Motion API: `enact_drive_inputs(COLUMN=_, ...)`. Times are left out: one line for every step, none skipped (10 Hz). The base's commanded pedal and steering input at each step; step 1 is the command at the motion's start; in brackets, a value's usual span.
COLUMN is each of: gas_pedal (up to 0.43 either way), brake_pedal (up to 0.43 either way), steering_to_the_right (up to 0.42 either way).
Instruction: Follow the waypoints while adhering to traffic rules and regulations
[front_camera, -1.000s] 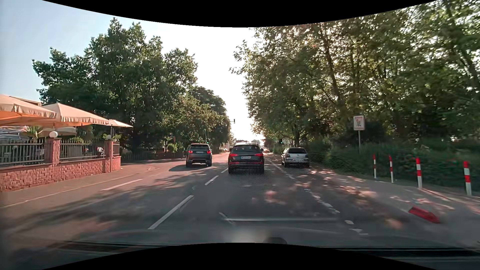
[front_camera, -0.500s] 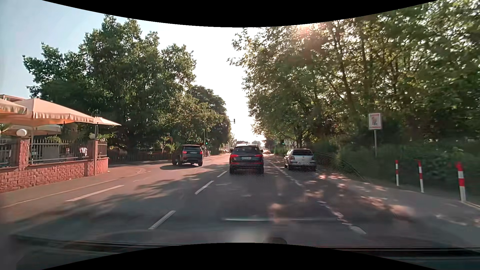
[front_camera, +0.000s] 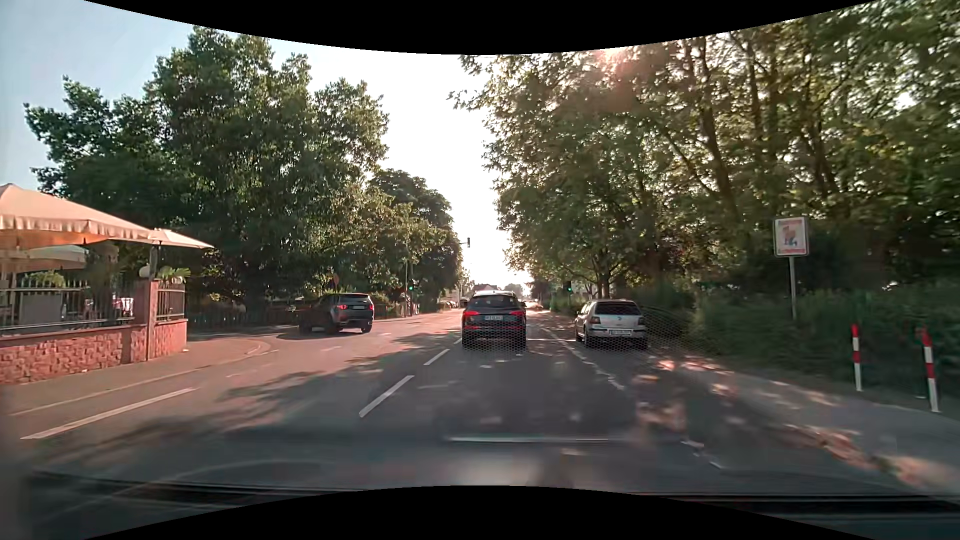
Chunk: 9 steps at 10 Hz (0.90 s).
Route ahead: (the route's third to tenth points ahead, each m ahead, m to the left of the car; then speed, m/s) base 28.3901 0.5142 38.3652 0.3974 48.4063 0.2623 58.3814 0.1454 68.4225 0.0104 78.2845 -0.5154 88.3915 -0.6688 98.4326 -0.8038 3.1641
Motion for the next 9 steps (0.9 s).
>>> enact_drive_inputs(gas_pedal=0.157, brake_pedal=0.000, steering_to_the_right=-0.009)
enact_drive_inputs(gas_pedal=0.177, brake_pedal=0.000, steering_to_the_right=-0.009)
enact_drive_inputs(gas_pedal=0.189, brake_pedal=0.000, steering_to_the_right=-0.008)
enact_drive_inputs(gas_pedal=0.197, brake_pedal=0.000, steering_to_the_right=-0.005)
enact_drive_inputs(gas_pedal=0.220, brake_pedal=0.000, steering_to_the_right=-0.005)
enact_drive_inputs(gas_pedal=0.228, brake_pedal=0.000, steering_to_the_right=-0.005)
enact_drive_inputs(gas_pedal=0.240, brake_pedal=0.000, steering_to_the_right=-0.005)
enact_drive_inputs(gas_pedal=0.240, brake_pedal=0.000, steering_to_the_right=-0.005)
enact_drive_inputs(gas_pedal=0.248, brake_pedal=0.000, steering_to_the_right=-0.005)
